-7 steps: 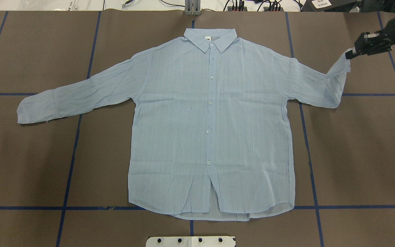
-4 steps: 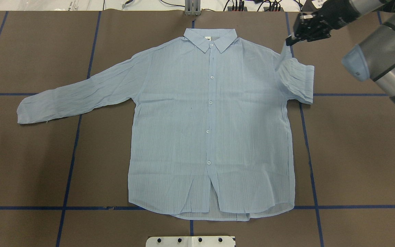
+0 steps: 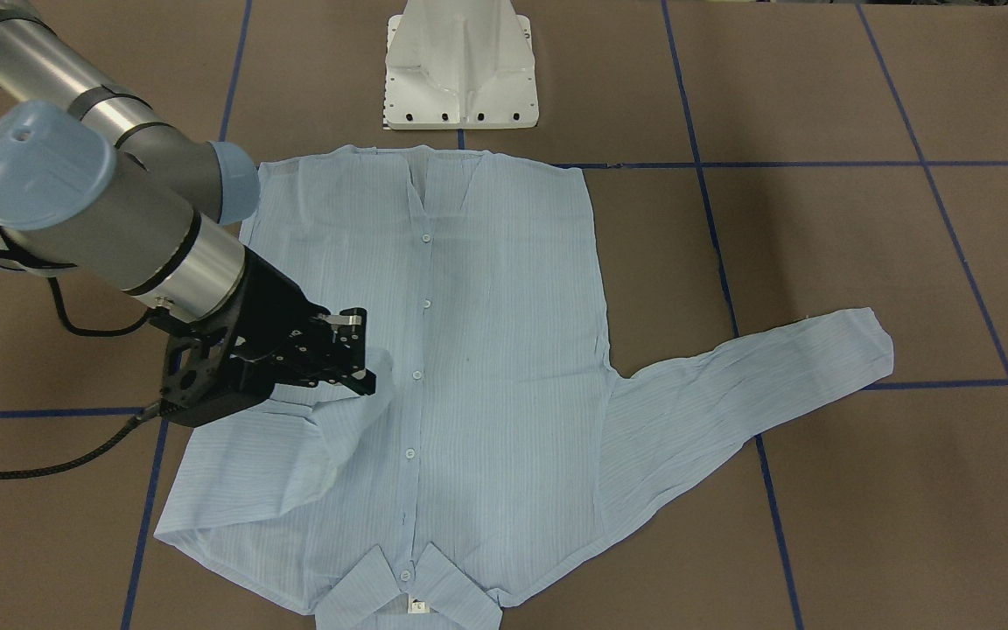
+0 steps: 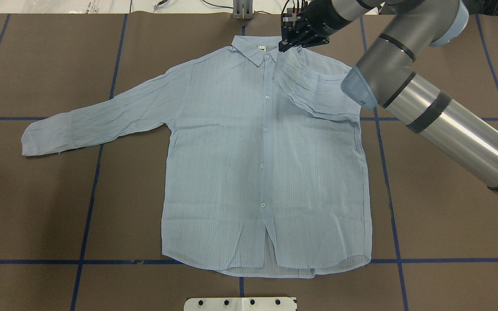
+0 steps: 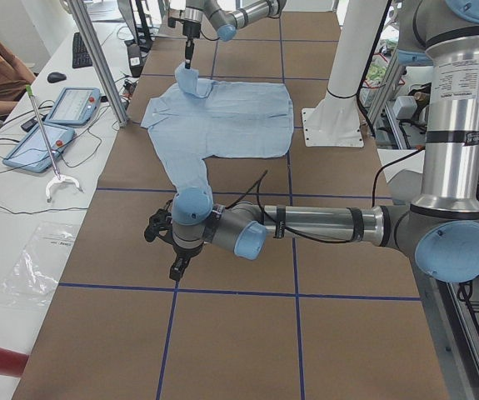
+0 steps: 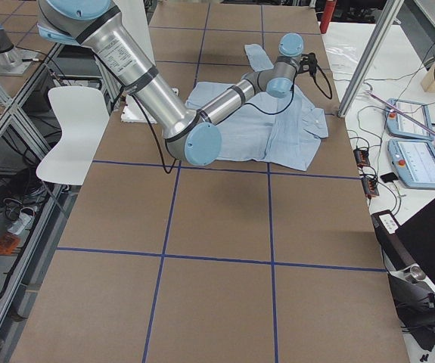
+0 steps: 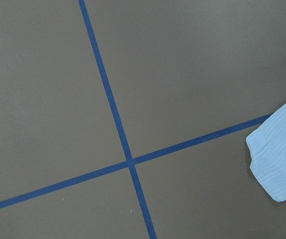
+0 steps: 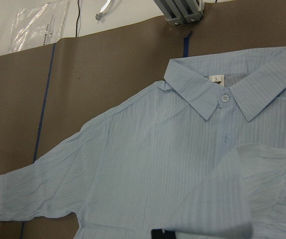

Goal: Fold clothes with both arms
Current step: 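Lift the sleeve and carry it across the shirt chest with the right gripper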

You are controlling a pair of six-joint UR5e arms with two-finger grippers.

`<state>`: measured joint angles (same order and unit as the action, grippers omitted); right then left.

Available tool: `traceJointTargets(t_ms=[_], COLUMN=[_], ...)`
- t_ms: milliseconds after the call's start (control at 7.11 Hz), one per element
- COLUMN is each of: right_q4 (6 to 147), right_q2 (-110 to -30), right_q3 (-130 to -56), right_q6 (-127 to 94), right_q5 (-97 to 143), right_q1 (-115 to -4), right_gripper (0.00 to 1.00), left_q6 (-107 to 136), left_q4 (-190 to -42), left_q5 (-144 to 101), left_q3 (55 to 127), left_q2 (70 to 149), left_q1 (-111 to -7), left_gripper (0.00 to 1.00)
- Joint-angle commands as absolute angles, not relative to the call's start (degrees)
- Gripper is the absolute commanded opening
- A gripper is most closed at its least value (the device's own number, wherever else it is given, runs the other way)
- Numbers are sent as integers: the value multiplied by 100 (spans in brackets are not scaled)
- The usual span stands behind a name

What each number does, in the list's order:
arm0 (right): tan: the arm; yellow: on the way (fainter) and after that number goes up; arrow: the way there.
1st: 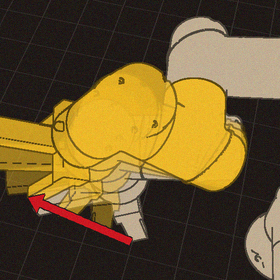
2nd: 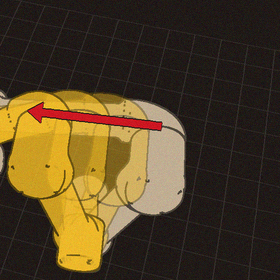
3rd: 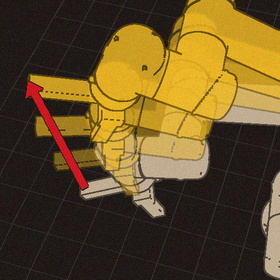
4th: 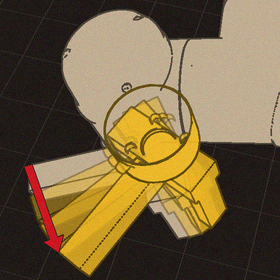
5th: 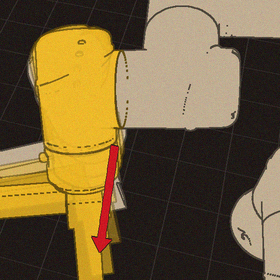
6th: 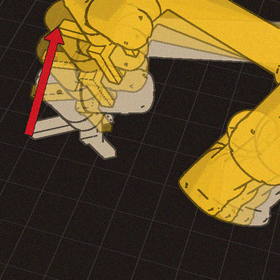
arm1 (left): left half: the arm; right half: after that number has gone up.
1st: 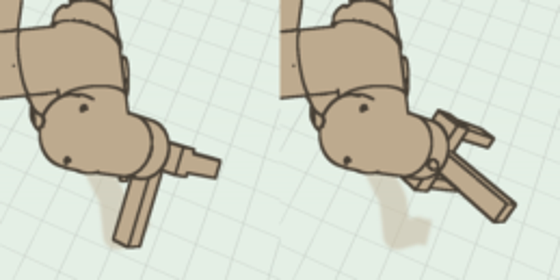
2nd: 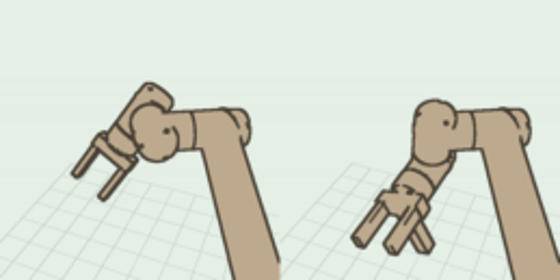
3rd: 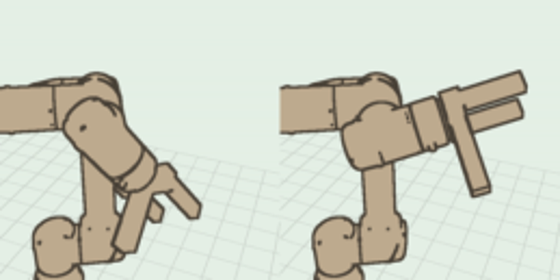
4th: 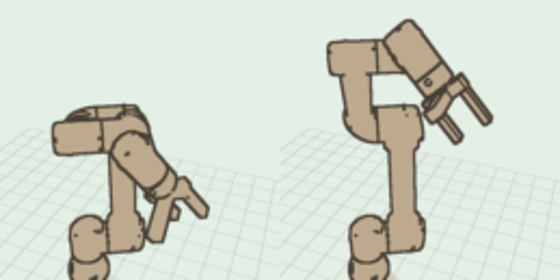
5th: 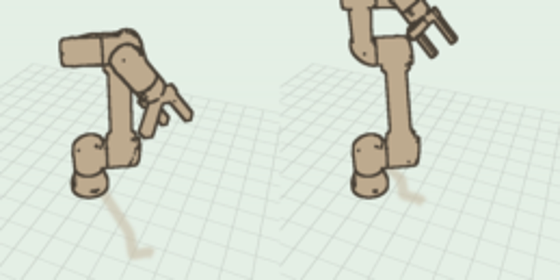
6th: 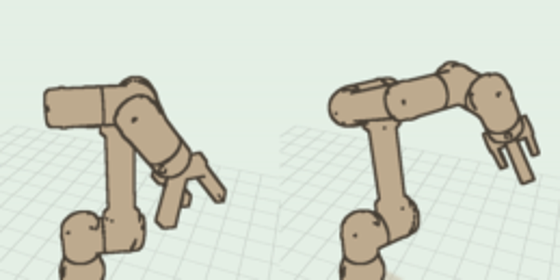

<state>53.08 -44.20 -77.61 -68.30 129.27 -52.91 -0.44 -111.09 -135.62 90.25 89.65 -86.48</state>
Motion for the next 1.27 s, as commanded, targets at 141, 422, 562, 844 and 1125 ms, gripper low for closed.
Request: traceJointTargets(t_ms=[141, 422, 562, 844, 1125], right_q4=[5326, 5326, 5326, 5326, 5326], right_q2=[-4166, -3817, -3449, -2982, -2332], right_q3=[-7576, -7026, -6413, -5558, -4645], right_q6=[-6882, -6882, -6864, -6812, -6733], right_q5=[12455, 12130, 12094, 11683, 11279], right_q1=[-4862, -4502, -4378, -4071, -3755], right_gripper=[0, 0, 0, 0, 26], left_q6=[-44, -44, -35, -35, -35], left_q4=[-11109, -11109, -11109, -11109, -11109], left_q5=[-13562, -13562, -13562, -13562, -13562], left_q3=[9018, 9018, 9018, 9018, 9018], left_q2=[8965, 8965, 8965, 8965, 8974], left_q1=[-8648, -8648, -8648, -8648, -8648], left_gripper=[100, 100, 100, 100, 100])
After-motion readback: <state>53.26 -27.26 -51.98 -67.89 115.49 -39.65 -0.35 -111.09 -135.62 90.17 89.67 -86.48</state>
